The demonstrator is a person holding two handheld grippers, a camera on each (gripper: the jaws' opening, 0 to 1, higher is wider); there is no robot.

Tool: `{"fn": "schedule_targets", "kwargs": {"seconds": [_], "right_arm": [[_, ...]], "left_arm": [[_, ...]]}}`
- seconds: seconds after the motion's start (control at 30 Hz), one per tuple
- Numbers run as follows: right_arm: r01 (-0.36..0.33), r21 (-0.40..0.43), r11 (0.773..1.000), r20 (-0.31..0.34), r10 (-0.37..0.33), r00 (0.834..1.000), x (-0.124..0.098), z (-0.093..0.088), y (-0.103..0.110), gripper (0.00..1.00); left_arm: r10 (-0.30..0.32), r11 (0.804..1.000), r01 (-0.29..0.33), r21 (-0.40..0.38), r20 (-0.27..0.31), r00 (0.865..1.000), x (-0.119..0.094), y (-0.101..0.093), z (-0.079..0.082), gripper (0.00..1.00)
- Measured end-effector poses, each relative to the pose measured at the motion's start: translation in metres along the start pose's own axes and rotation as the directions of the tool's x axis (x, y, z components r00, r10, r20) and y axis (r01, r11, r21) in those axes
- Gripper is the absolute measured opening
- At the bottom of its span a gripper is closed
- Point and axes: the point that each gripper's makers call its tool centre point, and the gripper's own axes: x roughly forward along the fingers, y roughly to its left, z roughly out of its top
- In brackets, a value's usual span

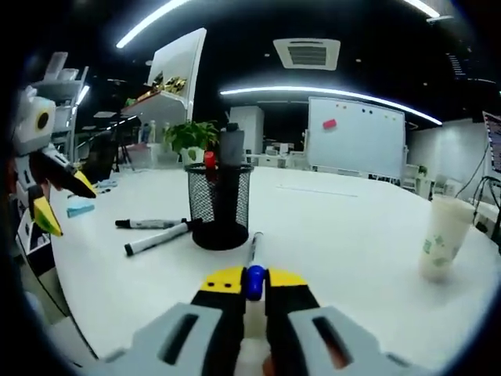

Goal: Place the scattered laser pointers and whiteboard markers into the pen holder and stack the scattered paper cups together

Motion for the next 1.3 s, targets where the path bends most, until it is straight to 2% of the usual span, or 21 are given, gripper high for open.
{"fn": "schedule_targets", "kwargs": {"seconds": [0.2, 0.43, 0.6, 1.0, 1.3], "right_arm": [[0.027, -0.019, 0.999, 0.048, -0.026, 0.998, -0.003, 0.011, -0.004, 0.10], [0.025, -0.018, 1.000, 0.084, -0.024, 0.996, -0.006, 0.021, -0.004, 0.10], [0.033, -0.045, 0.998, 0.149, -0.026, 0.988, -0.008, 0.034, -0.004, 0.10], [0.013, -0.046, 0.999, 0.218, -0.003, 0.976, -0.013, 0.052, 0.000, 0.10], [0.004, -0.049, 0.999, 0.223, 0.007, 0.975, -0.013, 0.056, 0.001, 0.10]], "left_arm": [[0.001, 1.000, -0.001, -0.001, 0.001, 1.000, 0.000, 0.000, 0.000, 0.57], [-0.002, 1.000, 0.002, 0.000, 0.000, 1.000, 0.000, 0.000, 0.000, 0.57], [-0.004, 1.000, 0.004, 0.002, -0.005, 1.000, 0.001, 0.000, -0.001, 0.57], [-0.006, 1.000, 0.006, 0.003, -0.006, 1.000, 0.001, 0.000, -0.001, 0.57], [-0.002, 1.000, 0.002, 0.006, -0.003, 1.000, -0.001, 0.001, 0.001, 0.57]]}}
